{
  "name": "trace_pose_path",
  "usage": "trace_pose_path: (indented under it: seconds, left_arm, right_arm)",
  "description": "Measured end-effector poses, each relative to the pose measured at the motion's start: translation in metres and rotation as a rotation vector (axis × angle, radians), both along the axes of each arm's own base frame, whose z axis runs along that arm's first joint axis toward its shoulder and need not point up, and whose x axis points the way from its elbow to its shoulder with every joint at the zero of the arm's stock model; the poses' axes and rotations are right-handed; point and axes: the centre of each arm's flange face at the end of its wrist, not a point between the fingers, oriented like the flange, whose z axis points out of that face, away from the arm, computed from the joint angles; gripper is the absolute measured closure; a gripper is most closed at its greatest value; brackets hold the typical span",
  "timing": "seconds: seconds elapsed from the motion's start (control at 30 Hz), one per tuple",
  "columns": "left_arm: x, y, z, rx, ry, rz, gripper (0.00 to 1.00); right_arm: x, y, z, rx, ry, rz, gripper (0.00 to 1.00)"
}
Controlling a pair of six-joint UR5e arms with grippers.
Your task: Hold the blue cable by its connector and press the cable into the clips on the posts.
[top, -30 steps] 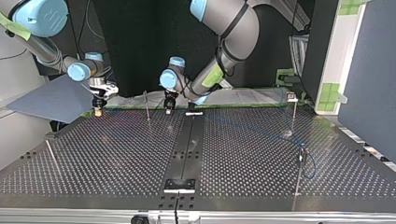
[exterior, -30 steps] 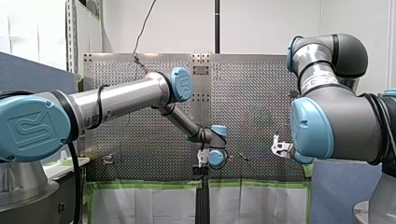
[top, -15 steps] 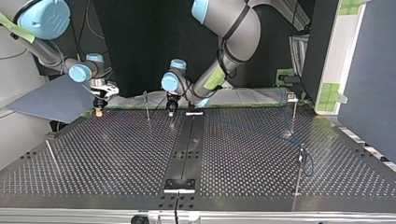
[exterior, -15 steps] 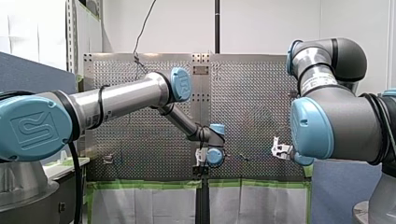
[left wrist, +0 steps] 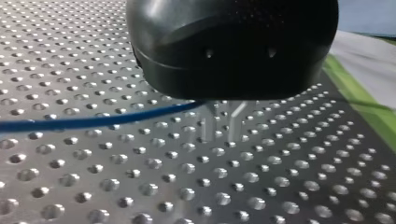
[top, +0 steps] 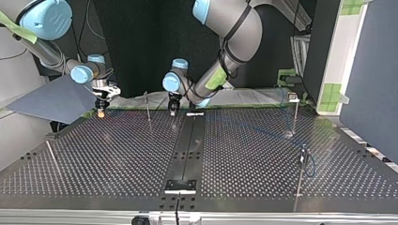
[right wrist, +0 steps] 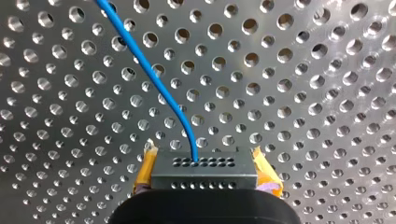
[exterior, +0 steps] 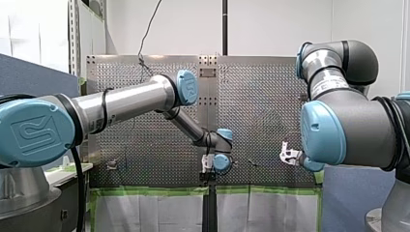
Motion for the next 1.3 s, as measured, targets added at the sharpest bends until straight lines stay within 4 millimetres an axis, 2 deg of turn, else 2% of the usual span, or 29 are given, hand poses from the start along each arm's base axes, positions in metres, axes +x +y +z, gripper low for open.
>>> trace_pose_path:
  seconds: [0.03, 0.07, 0.1, 0.33, 0.47, 0.67, 0.9, 1.1, 1.3]
  left_arm:
    - [-0.001, 0.001, -0.001, 0.007, 0.001, -0.001, 0.13]
    - [-0.002, 0.001, -0.002, 0.015, 0.002, -0.001, 0.13]
    - [-0.003, 0.002, -0.004, 0.027, 0.002, -0.003, 0.00]
    - [-0.011, 0.000, -0.006, 0.078, 0.000, -0.021, 0.00]
    - [-0.015, -0.007, 0.008, 0.090, -0.014, -0.044, 0.00]
    - [-0.032, -0.015, 0.025, 0.119, -0.016, -0.095, 0.00]
    - [-0.062, -0.011, 0.008, 0.202, 0.053, -0.154, 0.00]
    - [-0.079, 0.000, -0.009, 0.256, 0.096, -0.149, 0.00]
    - [-0.088, -0.007, -0.004, 0.262, 0.096, -0.167, 0.00]
  right_arm:
    - [0.001, 0.000, 0.000, 0.001, 0.000, 0.001, 1.00]
    - [0.001, 0.000, 0.000, 0.001, 0.000, 0.002, 1.00]
    - [0.002, 0.001, 0.000, 0.002, 0.001, 0.003, 1.00]
    - [0.006, 0.002, 0.000, 0.005, 0.001, 0.009, 1.00]
    - [0.008, 0.003, -0.001, 0.009, 0.001, 0.012, 1.00]
    - [0.011, 0.005, -0.002, 0.017, 0.002, 0.017, 1.00]
    - [0.015, 0.007, -0.003, 0.026, 0.002, 0.022, 1.00]
    - [0.018, 0.009, -0.004, 0.037, 0.005, 0.026, 1.00]
    - [0.019, 0.010, -0.004, 0.040, 0.006, 0.029, 1.00]
